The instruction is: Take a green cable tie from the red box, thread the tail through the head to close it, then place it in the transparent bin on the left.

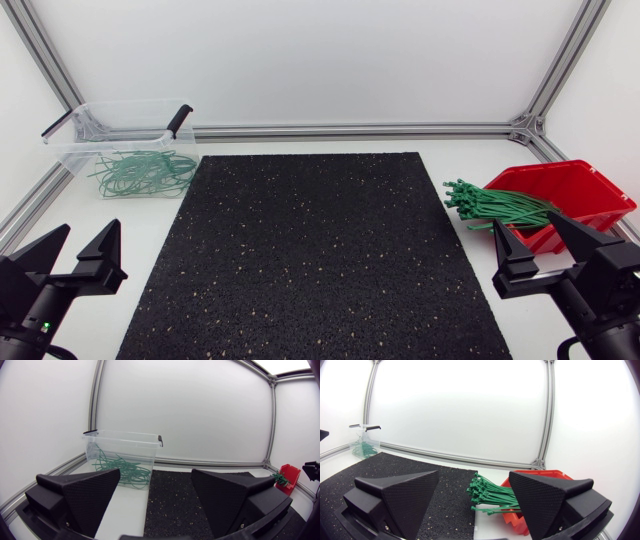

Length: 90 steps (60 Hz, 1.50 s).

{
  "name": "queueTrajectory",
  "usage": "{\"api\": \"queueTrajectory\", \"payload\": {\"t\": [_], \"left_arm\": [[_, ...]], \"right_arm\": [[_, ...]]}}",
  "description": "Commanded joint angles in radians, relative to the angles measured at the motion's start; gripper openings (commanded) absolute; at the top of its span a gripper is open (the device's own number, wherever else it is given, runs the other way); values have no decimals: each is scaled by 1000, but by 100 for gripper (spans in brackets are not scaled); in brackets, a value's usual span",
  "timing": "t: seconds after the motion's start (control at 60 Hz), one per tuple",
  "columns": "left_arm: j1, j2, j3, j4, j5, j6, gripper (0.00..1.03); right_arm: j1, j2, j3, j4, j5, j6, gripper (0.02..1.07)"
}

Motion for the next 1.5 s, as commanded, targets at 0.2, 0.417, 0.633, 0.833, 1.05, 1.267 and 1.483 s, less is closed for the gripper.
{"api": "queueTrajectory", "payload": {"t": [0.2, 0.417, 0.633, 0.833, 1.05, 1.267, 1.483], "left_arm": [[-6, -8, -41, -10, -7, -21, 99], [-6, -8, -41, -10, -7, -21, 99], [-4, -8, -41, -10, -7, -21, 99], [-6, -8, -41, -10, -7, -21, 99], [-2, -8, -41, -10, -7, -21, 99], [4, -8, -41, -10, -7, -21, 99], [4, -8, -41, -10, -7, -21, 99]], "right_arm": [[8, -11, -24, 7, 6, 3, 104], [6, -11, -24, 7, 6, 7, 104], [-3, -7, 48, -33, 6, 7, 104], [-15, 139, 235, -116, 6, 7, 104], [-57, 365, 467, -238, -46, -19, 104], [-225, 736, 773, -502, -275, -250, 104], [-316, 1073, 1013, -722, -269, -592, 103]]}}
